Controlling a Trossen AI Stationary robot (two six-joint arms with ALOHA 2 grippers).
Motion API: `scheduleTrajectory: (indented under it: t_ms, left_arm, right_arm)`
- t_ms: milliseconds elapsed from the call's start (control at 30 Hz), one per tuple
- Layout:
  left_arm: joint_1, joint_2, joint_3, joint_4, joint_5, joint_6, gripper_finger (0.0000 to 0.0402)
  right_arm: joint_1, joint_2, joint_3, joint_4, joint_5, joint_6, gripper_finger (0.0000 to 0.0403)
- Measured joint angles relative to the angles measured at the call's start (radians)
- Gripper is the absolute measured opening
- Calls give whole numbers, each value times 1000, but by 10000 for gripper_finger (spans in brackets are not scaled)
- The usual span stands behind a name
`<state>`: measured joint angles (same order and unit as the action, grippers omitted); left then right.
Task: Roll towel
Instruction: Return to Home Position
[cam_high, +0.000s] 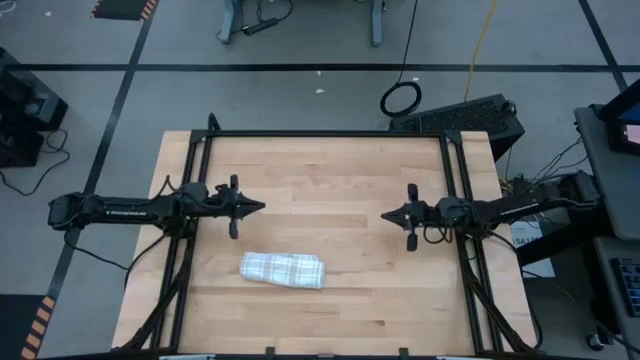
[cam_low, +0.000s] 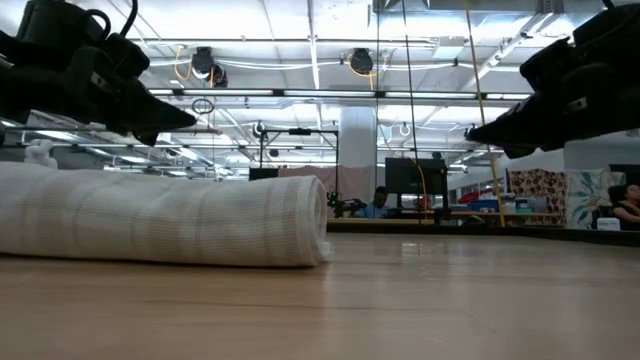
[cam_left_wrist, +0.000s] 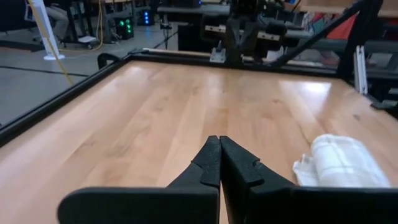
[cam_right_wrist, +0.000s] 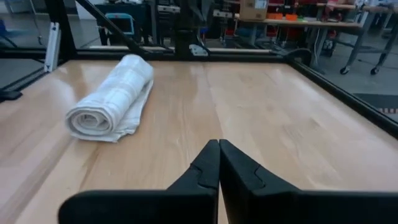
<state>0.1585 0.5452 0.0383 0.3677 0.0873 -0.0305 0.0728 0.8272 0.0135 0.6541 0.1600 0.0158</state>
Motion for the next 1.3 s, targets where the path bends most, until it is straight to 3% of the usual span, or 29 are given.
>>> scheduleTrajectory:
  t_ms: [367,833,967,1300]
  left_arm:
    - [-25,-163,0,-119,20,-65,1]
    - [-298,-281,0,-260,-280,-43,0]
    - [-342,-338,0,-280,-304,-38,0]
    - [-372,-482,-17,-349,-341,20,0]
  right_arm:
    - [88,-258,0,-223,-2,-10,0]
    - [205,-424,0,-327,81,-51,0]
    - [213,-491,0,-387,128,-56,0]
    - [224,-658,0,-503,122,-159,0]
